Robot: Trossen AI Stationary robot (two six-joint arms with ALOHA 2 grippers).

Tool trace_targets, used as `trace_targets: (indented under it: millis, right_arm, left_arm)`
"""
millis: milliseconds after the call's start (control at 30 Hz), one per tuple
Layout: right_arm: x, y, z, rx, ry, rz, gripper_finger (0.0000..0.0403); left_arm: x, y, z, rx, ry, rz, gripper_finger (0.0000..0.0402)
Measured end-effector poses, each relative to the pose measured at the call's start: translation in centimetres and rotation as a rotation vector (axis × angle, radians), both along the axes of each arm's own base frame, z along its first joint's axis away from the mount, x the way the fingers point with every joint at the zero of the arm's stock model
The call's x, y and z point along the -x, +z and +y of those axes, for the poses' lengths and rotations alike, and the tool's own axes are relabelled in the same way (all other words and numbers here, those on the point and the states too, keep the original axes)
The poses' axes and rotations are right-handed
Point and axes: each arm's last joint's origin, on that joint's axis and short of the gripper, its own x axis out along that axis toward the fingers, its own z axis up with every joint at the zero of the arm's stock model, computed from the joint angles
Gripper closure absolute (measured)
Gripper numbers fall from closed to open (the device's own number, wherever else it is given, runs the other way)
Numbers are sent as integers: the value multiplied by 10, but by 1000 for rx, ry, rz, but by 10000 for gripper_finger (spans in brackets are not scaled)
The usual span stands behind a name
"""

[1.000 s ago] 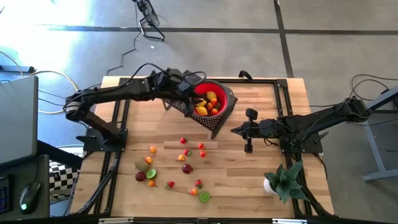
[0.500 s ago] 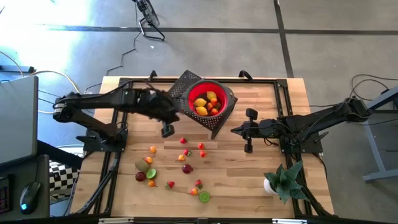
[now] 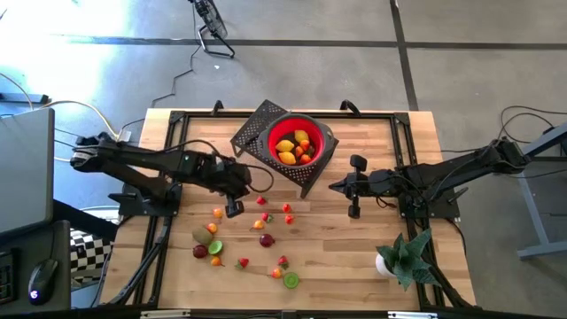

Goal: Pick & Place Fruit
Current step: Put the pear into the strainer bowl on the shelf

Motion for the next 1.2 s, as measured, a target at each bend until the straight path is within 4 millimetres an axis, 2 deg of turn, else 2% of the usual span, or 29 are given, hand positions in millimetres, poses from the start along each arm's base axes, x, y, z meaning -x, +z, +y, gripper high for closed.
trace_targets:
  millis: [133,267,367,567,700,833,1067,1200]
  right_arm:
    - [0,0,0,-3,8,2,401]
    - [0,0,0,-2,7,1,401]
    - [0,0,0,-1,7,2,401]
    - [0,0,0,1,6,1,401]
    - [0,0,0,1,6,0,401]
    - [0,0,0,1,6,1,401]
    - [0,0,0,1,6,3,401]
    - [0,0,0,-9,-10,-1,401]
  left_arm:
    - [8,-22,-4,2,-33,-105,388]
    - [26,-43,-5,51,11,-79,388]
    - [39,-51,-6,92,58,-76,388]
    - [65,-56,-2,158,187,58,388]
    - [75,-60,-2,199,196,166,388]
    - [80,-63,-3,233,168,230,388]
    - [81,-63,-2,184,112,242,385]
    - [85,-65,-2,157,91,289,362]
